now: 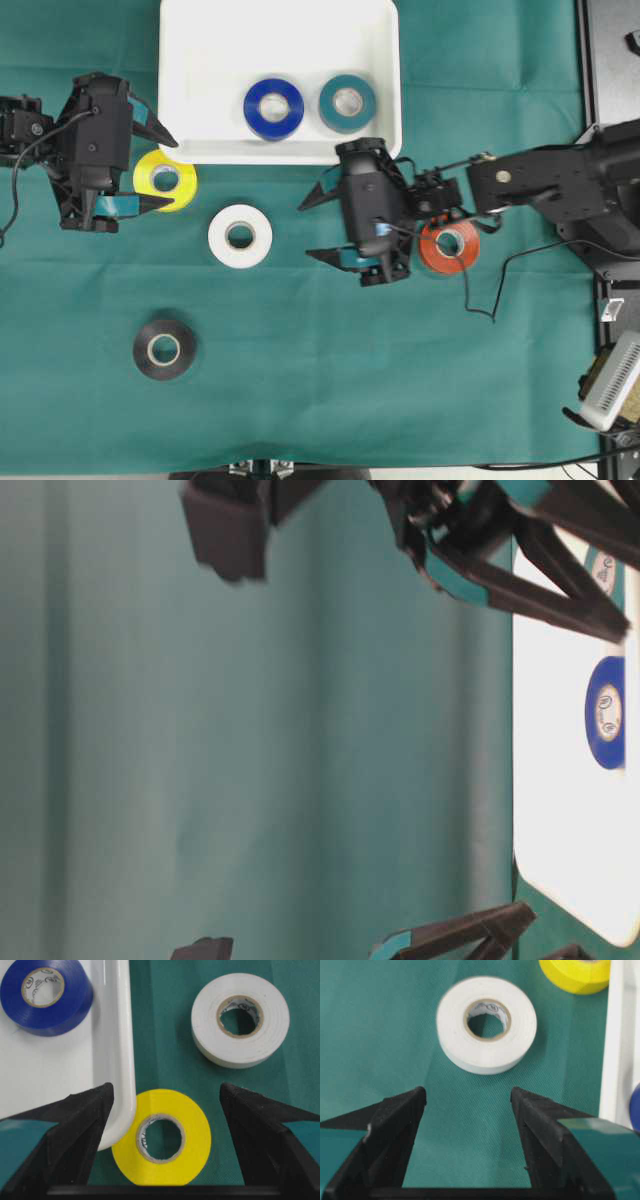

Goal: Put the tape alternately from left to right into the white case.
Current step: 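Move the right gripper over the white tape roll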

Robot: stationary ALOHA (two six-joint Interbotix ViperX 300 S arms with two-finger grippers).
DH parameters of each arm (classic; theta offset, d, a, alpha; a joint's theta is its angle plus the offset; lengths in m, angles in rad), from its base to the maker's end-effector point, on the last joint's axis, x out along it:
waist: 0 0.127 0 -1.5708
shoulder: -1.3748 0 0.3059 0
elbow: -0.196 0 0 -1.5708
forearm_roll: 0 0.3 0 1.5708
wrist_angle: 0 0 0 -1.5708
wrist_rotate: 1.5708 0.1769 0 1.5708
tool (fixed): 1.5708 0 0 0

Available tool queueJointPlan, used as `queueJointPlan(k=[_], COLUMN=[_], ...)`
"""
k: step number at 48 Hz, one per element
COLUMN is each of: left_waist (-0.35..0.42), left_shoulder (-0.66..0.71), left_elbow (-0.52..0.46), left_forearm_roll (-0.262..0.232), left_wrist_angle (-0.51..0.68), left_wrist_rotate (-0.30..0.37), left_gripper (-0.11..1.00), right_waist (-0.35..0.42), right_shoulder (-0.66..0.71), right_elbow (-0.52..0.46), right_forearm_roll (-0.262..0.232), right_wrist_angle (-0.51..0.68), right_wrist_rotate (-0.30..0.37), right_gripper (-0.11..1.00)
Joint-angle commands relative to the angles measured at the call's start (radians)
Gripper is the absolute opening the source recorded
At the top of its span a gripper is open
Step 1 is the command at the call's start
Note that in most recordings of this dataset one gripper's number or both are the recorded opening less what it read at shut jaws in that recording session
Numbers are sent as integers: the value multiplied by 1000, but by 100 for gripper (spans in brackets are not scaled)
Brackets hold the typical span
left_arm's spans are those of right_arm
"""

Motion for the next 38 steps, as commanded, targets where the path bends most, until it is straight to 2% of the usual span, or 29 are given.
queueJointPlan(k=[1,10,25,38], left_waist=[-2,-2,-3,-2], left_shoulder=[-11,-9,-9,-11], left_elbow=[-8,-2,5,5], left_forearm_roll=[0,0,0,-2], left_wrist_angle=[-8,-17,-32,-37], left_wrist_rotate=[-2,-2,-2,-2], left_gripper=[84,84,84,84], right_waist=[5,11,44,44], right_shoulder=[12,74,153,209], right_elbow=[-60,-127,-212,-272], right_forearm_roll=[0,-2,-2,-3], right_wrist_angle=[49,104,107,109], right_wrist_rotate=[0,-2,-2,-2], right_gripper=[72,72,72,72])
